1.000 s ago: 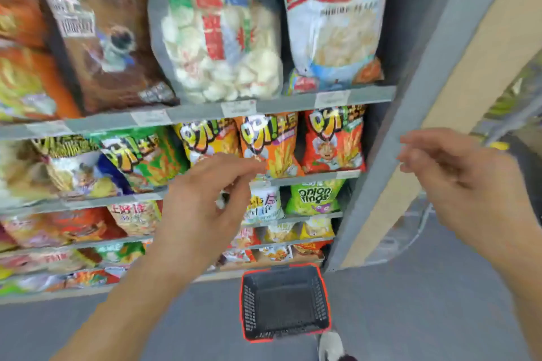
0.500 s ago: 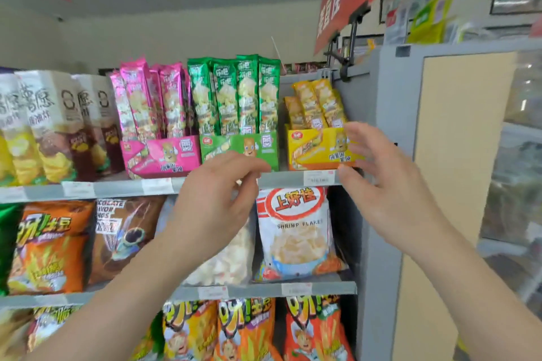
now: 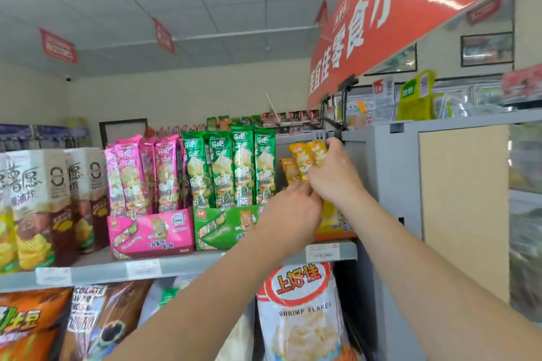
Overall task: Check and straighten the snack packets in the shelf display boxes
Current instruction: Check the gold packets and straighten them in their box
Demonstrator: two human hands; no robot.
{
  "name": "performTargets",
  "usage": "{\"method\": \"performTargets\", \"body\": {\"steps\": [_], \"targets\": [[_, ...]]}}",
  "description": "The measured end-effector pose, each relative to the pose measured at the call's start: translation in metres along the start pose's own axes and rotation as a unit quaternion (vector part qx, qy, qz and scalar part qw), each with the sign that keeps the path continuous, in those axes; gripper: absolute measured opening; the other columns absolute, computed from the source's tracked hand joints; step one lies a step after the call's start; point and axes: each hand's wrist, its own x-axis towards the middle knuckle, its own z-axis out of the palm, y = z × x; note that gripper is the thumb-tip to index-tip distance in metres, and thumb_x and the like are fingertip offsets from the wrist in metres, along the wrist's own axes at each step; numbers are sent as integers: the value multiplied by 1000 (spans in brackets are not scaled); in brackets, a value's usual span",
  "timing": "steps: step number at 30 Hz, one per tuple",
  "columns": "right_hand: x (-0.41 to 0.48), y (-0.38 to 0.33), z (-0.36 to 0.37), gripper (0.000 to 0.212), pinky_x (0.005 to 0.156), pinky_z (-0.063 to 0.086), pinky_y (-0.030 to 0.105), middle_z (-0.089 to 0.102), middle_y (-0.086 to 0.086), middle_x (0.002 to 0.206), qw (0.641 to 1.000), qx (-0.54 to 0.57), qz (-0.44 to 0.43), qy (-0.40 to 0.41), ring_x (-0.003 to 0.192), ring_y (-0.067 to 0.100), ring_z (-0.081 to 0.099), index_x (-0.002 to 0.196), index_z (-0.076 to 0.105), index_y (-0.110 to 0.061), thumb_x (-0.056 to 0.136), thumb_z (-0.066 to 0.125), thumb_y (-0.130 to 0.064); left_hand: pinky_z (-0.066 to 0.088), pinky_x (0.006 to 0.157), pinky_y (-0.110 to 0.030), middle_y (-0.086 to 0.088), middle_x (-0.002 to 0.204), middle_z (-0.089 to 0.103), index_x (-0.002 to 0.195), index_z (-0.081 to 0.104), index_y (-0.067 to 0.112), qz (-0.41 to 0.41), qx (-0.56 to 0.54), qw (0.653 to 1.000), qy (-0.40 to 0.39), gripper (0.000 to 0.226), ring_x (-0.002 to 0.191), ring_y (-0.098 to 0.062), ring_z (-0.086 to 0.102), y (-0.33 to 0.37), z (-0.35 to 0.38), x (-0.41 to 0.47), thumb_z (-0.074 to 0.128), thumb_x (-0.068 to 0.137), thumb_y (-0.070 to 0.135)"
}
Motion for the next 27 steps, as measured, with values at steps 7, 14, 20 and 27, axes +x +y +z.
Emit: {"method": "performTargets", "body": {"steps": [7, 14, 20, 27], "targets": [[39, 22, 22, 67, 94, 48, 42, 53, 18, 133, 989, -92, 108, -48, 119, 38, 53, 142, 20, -10, 87, 55, -25, 40, 86, -41, -10, 121, 57, 126, 47, 10, -14, -63, 997, -38, 37, 111, -32, 51, -8, 23, 8, 48, 90, 21], [48, 31, 19, 38, 79, 49, 33, 66, 12, 117, 979, -178, 87, -45, 105, 33, 63, 112, 60, -10, 82, 67, -33, 44, 90, -41, -9, 124, 52, 129, 46, 9, 2, -116, 993, -27, 46, 111, -32, 51, -15, 30, 18, 52, 84, 17], [28, 24, 15, 42, 83, 48, 29, 65, 4, 113, 994, -5, -45, 101, 106, 24, 59, 120, 56, -19, 82, 73, -25, 47, 80, -41, -6, 123, 48, 120, 54, 10, -20, -130, 991, -24, 37, 109, -31, 52, -14, 31, 20, 53, 84, 20], [-30, 7, -11, 39, 90, 49, 26, 63, -11, 117, 939, 206, -218, 168, 109, 5, 59, 129, 45, -28, 94, 58, -39, 40, 95, -35, -7, 129, 51, 119, 55, 9, -3, -135, 991, 1, 34, 122, -28, 46, -15, 31, 12, 53, 87, 17]]}}
